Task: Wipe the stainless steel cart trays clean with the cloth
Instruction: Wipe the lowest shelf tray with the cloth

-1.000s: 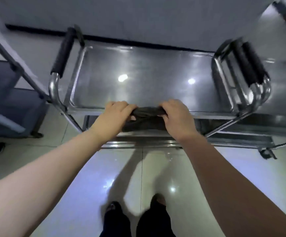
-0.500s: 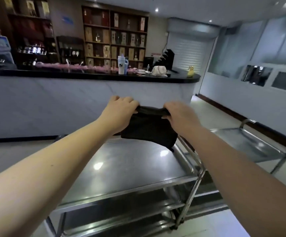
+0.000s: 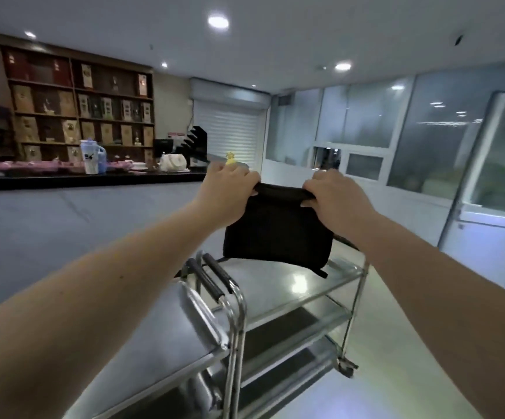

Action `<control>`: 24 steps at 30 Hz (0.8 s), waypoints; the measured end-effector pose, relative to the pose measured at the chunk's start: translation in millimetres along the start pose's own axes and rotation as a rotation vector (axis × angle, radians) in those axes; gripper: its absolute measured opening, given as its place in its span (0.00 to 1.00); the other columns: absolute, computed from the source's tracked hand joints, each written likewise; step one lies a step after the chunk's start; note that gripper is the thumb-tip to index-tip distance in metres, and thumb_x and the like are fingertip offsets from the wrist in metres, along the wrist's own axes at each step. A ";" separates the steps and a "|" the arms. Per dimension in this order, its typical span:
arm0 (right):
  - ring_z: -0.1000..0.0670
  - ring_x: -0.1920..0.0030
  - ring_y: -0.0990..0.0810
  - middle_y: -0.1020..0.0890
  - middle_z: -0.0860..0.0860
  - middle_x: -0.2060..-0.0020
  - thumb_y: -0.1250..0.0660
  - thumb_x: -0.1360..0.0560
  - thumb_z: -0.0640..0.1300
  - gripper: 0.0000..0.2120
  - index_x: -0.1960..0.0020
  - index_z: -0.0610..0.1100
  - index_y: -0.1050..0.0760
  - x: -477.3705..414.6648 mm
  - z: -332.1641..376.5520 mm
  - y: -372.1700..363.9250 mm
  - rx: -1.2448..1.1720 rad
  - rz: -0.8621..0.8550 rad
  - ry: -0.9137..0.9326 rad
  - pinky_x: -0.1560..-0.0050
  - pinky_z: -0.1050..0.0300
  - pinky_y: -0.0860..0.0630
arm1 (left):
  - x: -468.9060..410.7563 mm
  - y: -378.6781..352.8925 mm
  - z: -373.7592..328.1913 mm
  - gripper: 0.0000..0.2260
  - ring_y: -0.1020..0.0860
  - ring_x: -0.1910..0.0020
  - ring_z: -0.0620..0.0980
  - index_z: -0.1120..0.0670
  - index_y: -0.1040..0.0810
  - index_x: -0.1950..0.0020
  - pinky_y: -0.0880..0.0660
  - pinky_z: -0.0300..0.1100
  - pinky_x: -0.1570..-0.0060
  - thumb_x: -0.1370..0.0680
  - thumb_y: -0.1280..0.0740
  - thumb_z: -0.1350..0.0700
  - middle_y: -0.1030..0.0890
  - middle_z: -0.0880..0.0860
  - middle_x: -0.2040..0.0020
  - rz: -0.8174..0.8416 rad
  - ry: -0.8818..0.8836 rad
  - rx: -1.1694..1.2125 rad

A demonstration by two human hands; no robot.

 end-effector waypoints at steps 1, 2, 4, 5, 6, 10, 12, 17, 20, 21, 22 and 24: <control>0.42 0.46 0.26 0.23 0.46 0.51 0.36 0.21 0.48 0.09 0.45 0.44 0.24 10.4 -28.1 -2.9 0.025 0.011 -0.027 0.50 0.48 0.29 | -20.2 -9.5 -24.7 0.11 0.25 0.41 0.54 0.50 0.27 0.37 0.36 0.52 0.39 0.17 0.44 0.50 0.22 0.50 0.42 0.010 -0.011 0.005; 0.42 0.47 0.25 0.22 0.46 0.51 0.36 0.21 0.48 0.08 0.46 0.44 0.24 20.3 -56.1 -5.5 0.046 0.017 -0.052 0.51 0.48 0.29 | -39.9 -18.3 -50.2 0.11 0.25 0.41 0.54 0.50 0.27 0.37 0.36 0.53 0.39 0.16 0.44 0.50 0.22 0.50 0.43 0.012 -0.025 0.012; 0.42 0.48 0.25 0.21 0.46 0.52 0.35 0.22 0.46 0.07 0.46 0.45 0.25 36.7 -108.9 -10.8 0.044 0.005 -0.110 0.52 0.48 0.27 | -75.9 -34.7 -97.0 0.11 0.24 0.43 0.55 0.51 0.26 0.38 0.35 0.53 0.40 0.17 0.44 0.50 0.21 0.51 0.44 -0.013 -0.047 0.045; 0.41 0.49 0.24 0.20 0.46 0.53 0.34 0.22 0.45 0.06 0.47 0.45 0.26 43.3 -134.3 -13.9 0.028 -0.004 -0.148 0.53 0.49 0.28 | -92.0 -43.4 -118.4 0.11 0.24 0.44 0.55 0.50 0.26 0.39 0.35 0.53 0.40 0.17 0.43 0.50 0.21 0.51 0.45 -0.032 -0.049 0.065; 0.41 0.49 0.24 0.20 0.46 0.53 0.33 0.23 0.45 0.06 0.47 0.45 0.26 49.1 -157.6 -18.0 0.015 -0.009 -0.185 0.54 0.49 0.28 | -105.8 -52.7 -137.6 0.11 0.24 0.45 0.54 0.50 0.26 0.39 0.35 0.53 0.41 0.17 0.43 0.50 0.21 0.50 0.46 -0.045 -0.047 0.085; 0.43 0.51 0.26 0.20 0.47 0.53 0.35 0.22 0.45 0.05 0.48 0.45 0.26 70.1 -238.0 -55.0 0.053 0.051 -0.233 0.52 0.48 0.29 | -147.2 -103.3 -208.2 0.11 0.24 0.47 0.54 0.50 0.27 0.40 0.36 0.51 0.44 0.16 0.46 0.50 0.22 0.50 0.46 -0.051 -0.077 0.144; 0.44 0.50 0.27 0.23 0.48 0.53 0.36 0.22 0.44 0.05 0.48 0.45 0.26 81.1 -272.0 -81.6 0.024 0.081 -0.260 0.52 0.49 0.30 | -162.0 -133.6 -239.6 0.12 0.24 0.46 0.54 0.50 0.26 0.40 0.36 0.51 0.45 0.16 0.46 0.50 0.21 0.49 0.46 -0.020 -0.113 0.142; 0.45 0.52 0.28 0.27 0.50 0.54 0.35 0.22 0.42 0.04 0.47 0.44 0.26 98.9 -335.9 -165.2 -0.001 0.126 -0.341 0.55 0.51 0.31 | -187.6 -213.4 -293.6 0.07 0.22 0.56 0.56 0.53 0.22 0.49 0.32 0.51 0.51 0.20 0.38 0.52 0.19 0.52 0.55 -0.041 -0.187 0.253; 0.43 0.51 0.28 0.25 0.48 0.52 0.36 0.21 0.43 0.05 0.47 0.44 0.26 97.1 -366.0 -224.8 0.014 0.193 -0.375 0.54 0.49 0.30 | -207.6 -278.3 -313.3 0.10 0.24 0.50 0.57 0.53 0.24 0.43 0.34 0.52 0.48 0.18 0.42 0.52 0.20 0.53 0.49 0.020 -0.212 0.285; 0.42 0.51 0.27 0.25 0.47 0.52 0.36 0.21 0.44 0.06 0.47 0.44 0.26 93.1 -376.1 -244.4 0.014 0.205 -0.384 0.53 0.48 0.29 | -216.0 -301.8 -318.3 0.12 0.25 0.48 0.56 0.52 0.25 0.40 0.35 0.52 0.46 0.17 0.45 0.51 0.21 0.52 0.47 0.051 -0.216 0.285; 0.42 0.50 0.27 0.24 0.47 0.51 0.36 0.22 0.44 0.06 0.46 0.43 0.26 87.9 -386.6 -263.9 0.021 0.216 -0.395 0.53 0.47 0.29 | -225.1 -325.3 -322.6 0.13 0.26 0.46 0.55 0.51 0.26 0.39 0.37 0.51 0.45 0.16 0.47 0.51 0.22 0.51 0.45 0.073 -0.222 0.283; 0.42 0.50 0.27 0.24 0.47 0.51 0.35 0.22 0.45 0.07 0.46 0.44 0.26 74.4 -408.5 -304.4 0.017 0.231 -0.419 0.53 0.48 0.29 | -243.3 -371.6 -328.9 0.13 0.27 0.44 0.53 0.49 0.27 0.38 0.39 0.50 0.45 0.16 0.49 0.50 0.23 0.49 0.43 0.082 -0.239 0.288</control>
Point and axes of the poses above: each hand's wrist, its own x-axis away from the middle knuckle, its own y-axis out of the back of the hand, z = x × y, the point moved 5 cm from there along -x, towards the middle knuckle
